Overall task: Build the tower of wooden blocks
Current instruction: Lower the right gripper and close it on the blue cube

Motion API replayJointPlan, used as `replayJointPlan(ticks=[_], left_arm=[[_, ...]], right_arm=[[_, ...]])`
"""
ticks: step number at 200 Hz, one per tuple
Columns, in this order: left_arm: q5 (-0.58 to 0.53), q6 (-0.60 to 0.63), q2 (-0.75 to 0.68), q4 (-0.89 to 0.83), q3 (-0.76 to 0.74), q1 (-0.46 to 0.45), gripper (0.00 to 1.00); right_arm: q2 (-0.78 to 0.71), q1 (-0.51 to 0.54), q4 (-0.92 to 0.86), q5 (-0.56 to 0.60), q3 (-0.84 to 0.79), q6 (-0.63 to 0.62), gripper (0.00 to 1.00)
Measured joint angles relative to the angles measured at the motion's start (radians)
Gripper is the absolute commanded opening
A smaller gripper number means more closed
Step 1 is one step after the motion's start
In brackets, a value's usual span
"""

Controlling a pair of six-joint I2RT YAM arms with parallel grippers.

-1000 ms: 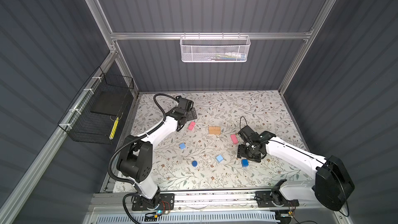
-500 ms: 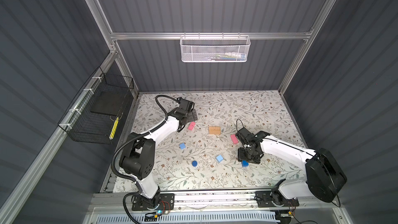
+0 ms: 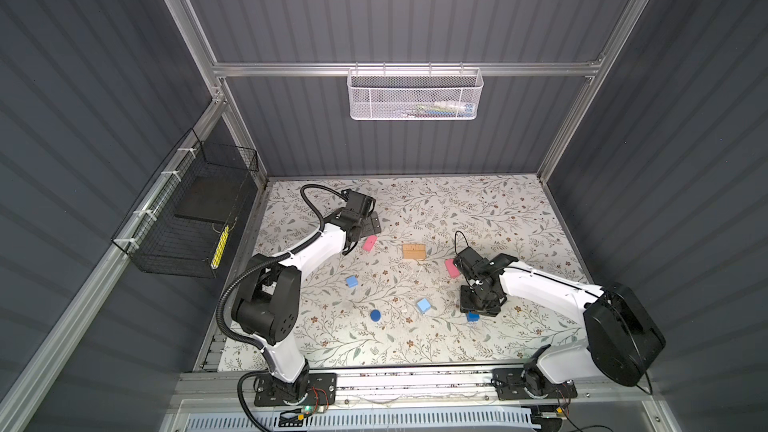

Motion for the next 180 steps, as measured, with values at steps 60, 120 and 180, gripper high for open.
replayJointPlan(ticks=[60,120,180], left_arm=[[0.003,0.000,0.003,0.000,0.001,0.000,1.00],[0.003,0.000,0.003,0.000,0.001,0.000,1.00],[0.010,0.000,0.003,0.000,0.001,0.000,1.00]], right_arm=[[0.029,0.028,0.001,-0.002,0.001,0.000,0.45],[0.068,0.043,-0.009,0.003,0.018,0.005,0.42],[0.067,0.045,-0.022,0.013,0.024,0.013,0.43]])
